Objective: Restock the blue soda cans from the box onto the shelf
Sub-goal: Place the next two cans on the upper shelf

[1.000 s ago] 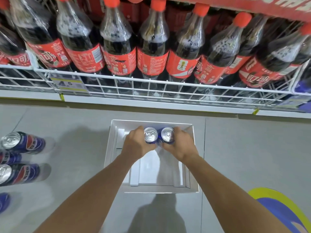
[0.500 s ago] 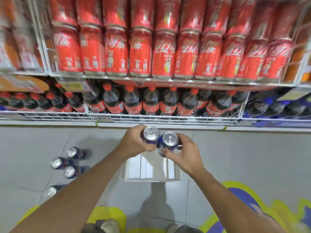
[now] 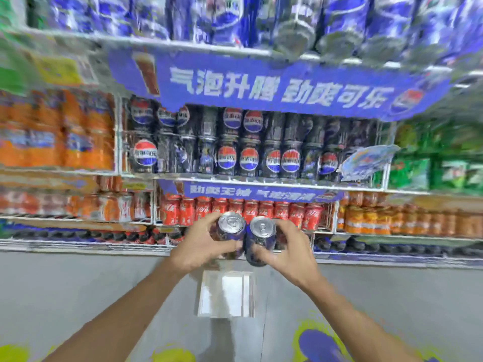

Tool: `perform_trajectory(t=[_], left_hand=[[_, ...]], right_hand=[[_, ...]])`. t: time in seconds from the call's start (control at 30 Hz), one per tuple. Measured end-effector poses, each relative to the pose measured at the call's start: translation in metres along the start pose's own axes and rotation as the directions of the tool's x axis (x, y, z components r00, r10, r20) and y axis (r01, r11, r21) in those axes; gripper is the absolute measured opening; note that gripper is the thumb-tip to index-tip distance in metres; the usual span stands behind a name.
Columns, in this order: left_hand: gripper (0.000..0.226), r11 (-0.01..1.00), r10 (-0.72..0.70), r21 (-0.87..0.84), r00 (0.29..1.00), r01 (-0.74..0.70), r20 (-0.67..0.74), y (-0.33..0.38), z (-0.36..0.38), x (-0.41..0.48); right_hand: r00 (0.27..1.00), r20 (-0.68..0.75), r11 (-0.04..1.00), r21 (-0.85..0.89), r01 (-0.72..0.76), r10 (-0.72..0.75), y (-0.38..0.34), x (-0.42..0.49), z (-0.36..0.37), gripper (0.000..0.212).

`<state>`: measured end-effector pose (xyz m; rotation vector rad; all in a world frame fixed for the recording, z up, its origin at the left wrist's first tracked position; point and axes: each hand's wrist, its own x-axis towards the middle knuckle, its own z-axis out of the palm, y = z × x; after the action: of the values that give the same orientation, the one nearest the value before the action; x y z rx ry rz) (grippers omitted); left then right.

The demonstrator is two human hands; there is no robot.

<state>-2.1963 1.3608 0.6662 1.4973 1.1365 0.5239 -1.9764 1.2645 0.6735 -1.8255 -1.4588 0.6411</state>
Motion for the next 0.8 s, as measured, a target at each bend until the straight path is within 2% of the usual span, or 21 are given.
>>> perform_trajectory(t=[0.2, 0.23, 0.3, 0.43, 0.53, 0.67, 0.73, 0.8], left_hand=[[0.044, 0.993, 0.097, 0.076, 0.988, -0.088, -0.119, 0.124, -0.018, -0.018], [0.047, 0.99, 0.114, 0.097, 0.984, -0.101, -0.137, 0.137, -0.021, -0.018], [0.074, 0.979, 0.171, 0.139, 0.97, -0.148, -0.171, 0.159, -0.03, -0.019], [0.064, 0.963, 0.228, 0.185, 0.956, -0.194, -0.185, 0.207, -0.049, -0.026], [0.08, 0.952, 0.246, 0.234, 0.951, -0.199, -0.189, 0.235, -0.071, -0.02], [0.082, 0.944, 0.252, 0.26, 0.951, -0.201, -0.178, 0.275, -0.105, -0.011], [0.076, 0.942, 0.269, 0.257, 0.943, -0.216, -0.193, 0.295, -0.124, -0.009], [0.057, 0.937, 0.281, 0.266, 0.94, -0.225, -0.194, 0.312, -0.143, -0.007]], right_hand=[[0.987, -0.05, 0.986, -0.07, 0.149, -0.153, -0.086, 0.028, -0.094, 0.054], [0.981, -0.073, 0.982, -0.059, 0.178, -0.182, -0.097, 0.031, -0.105, 0.054], [0.97, -0.106, 0.976, -0.032, 0.215, -0.217, -0.116, 0.036, -0.12, 0.055], [0.965, -0.152, 0.976, -0.003, 0.216, -0.214, -0.144, 0.047, -0.138, 0.051], [0.953, -0.203, 0.973, 0.002, 0.23, -0.224, -0.169, 0.061, -0.144, 0.053], [0.936, -0.254, 0.969, -0.029, 0.246, -0.245, -0.209, 0.085, -0.15, 0.046], [0.927, -0.276, 0.966, -0.034, 0.256, -0.256, -0.232, 0.097, -0.151, 0.05], [0.914, -0.303, 0.962, -0.052, 0.266, -0.269, -0.255, 0.108, -0.151, 0.049]])
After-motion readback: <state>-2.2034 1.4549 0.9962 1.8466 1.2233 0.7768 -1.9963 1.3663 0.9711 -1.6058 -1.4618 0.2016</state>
